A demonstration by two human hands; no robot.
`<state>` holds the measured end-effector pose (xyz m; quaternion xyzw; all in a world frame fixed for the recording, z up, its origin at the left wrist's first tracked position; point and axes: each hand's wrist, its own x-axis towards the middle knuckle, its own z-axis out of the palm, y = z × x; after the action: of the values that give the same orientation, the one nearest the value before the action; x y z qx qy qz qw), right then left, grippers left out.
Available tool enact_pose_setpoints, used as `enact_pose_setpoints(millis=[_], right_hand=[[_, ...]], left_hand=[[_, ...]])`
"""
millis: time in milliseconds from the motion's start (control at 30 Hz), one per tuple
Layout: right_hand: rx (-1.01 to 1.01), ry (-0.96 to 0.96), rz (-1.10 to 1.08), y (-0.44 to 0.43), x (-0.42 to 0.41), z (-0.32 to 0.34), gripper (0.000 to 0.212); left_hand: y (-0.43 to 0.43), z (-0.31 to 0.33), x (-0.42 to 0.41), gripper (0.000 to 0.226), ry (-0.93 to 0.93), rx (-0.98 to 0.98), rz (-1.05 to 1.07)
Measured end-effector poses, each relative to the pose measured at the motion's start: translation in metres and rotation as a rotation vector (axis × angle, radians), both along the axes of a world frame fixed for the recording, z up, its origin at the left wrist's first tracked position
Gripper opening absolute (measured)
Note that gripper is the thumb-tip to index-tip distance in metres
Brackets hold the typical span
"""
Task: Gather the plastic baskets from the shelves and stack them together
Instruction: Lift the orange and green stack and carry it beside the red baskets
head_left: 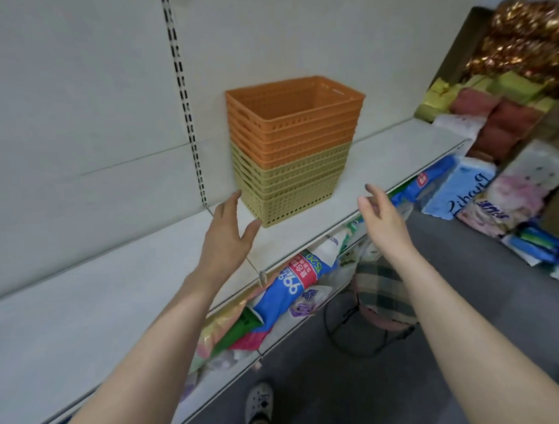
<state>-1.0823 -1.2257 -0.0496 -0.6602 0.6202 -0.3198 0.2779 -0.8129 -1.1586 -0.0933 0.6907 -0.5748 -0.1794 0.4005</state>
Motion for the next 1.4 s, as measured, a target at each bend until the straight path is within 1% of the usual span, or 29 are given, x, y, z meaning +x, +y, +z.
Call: enact_pose_setpoints(millis=[67, 133, 233, 300, 433, 533, 667, 767, 867, 1033, 1100, 1167, 1233, 1300, 1333, 1400], right_hand=[[0.042, -0.03, -0.018, -0.04, 0.0, -0.004, 0.053], [0.069, -0.056, -0.038, -0.078, -0.003, -0.014, 0.056], [0.124, -0.132, -0.069, -0.128, -0.008, -0.033, 0.061], [0.164, -0.171, -0.049, -0.154, -0.011, -0.046, 0.06], [0.168, -0.167, 0.031, -0.207, -0.014, -0.067, 0.061], [0.188, -0.206, 0.169, -0.243, -0.012, -0.079, 0.063], [0.199, -0.232, 0.36, -0.27, -0.016, -0.094, 0.052], [0.163, -0.252, 0.46, -0.289, -0.023, -0.109, 0.037], [0.137, -0.34, 0.537, -0.304, -0.023, -0.119, 0.034], [0.08, -0.475, 0.583, -0.31, -0.013, -0.135, 0.042], [0.054, -0.528, 0.573, -0.308, -0.01, -0.136, 0.052], [0.067, -0.563, 0.573, -0.302, -0.01, -0.132, 0.057], [0.07, -0.569, 0.583, -0.293, -0.013, -0.125, 0.055], [0.069, -0.561, 0.571, -0.284, -0.016, -0.116, 0.046], [0.058, -0.556, 0.567, -0.278, -0.019, -0.112, 0.047], [0.023, -0.54, 0.556, -0.265, -0.026, -0.099, 0.061]], left_hand=[[-0.035, -0.008, -0.006, 0.076, 0.051, 0.033, 0.016], [-0.066, -0.019, -0.015, 0.081, 0.062, 0.045, 0.025], [-0.097, -0.036, -0.027, 0.085, 0.061, 0.035, 0.07], [-0.111, -0.046, -0.032, 0.085, 0.092, 0.019, 0.086], [-0.133, -0.062, -0.039, 0.08, 0.174, -0.065, 0.139], [-0.142, -0.065, -0.051, 0.072, 0.229, -0.115, 0.228], [-0.152, -0.068, -0.072, 0.067, 0.271, -0.155, 0.372], [-0.161, -0.077, -0.08, 0.067, 0.322, -0.218, 0.482], [-0.171, -0.086, -0.086, 0.056, 0.322, -0.279, 0.546], [-0.18, -0.103, -0.085, 0.045, 0.335, -0.384, 0.568], [-0.179, -0.102, -0.084, 0.05, 0.349, -0.401, 0.561], [-0.175, -0.096, -0.087, 0.049, 0.37, -0.397, 0.575], [-0.167, -0.086, -0.094, 0.046, 0.403, -0.408, 0.602], [-0.157, -0.073, -0.102, 0.044, 0.428, -0.406, 0.622], [-0.151, -0.065, -0.106, 0.043, 0.442, -0.396, 0.635], [-0.138, -0.05, -0.114, 0.044, 0.469, -0.375, 0.669]])
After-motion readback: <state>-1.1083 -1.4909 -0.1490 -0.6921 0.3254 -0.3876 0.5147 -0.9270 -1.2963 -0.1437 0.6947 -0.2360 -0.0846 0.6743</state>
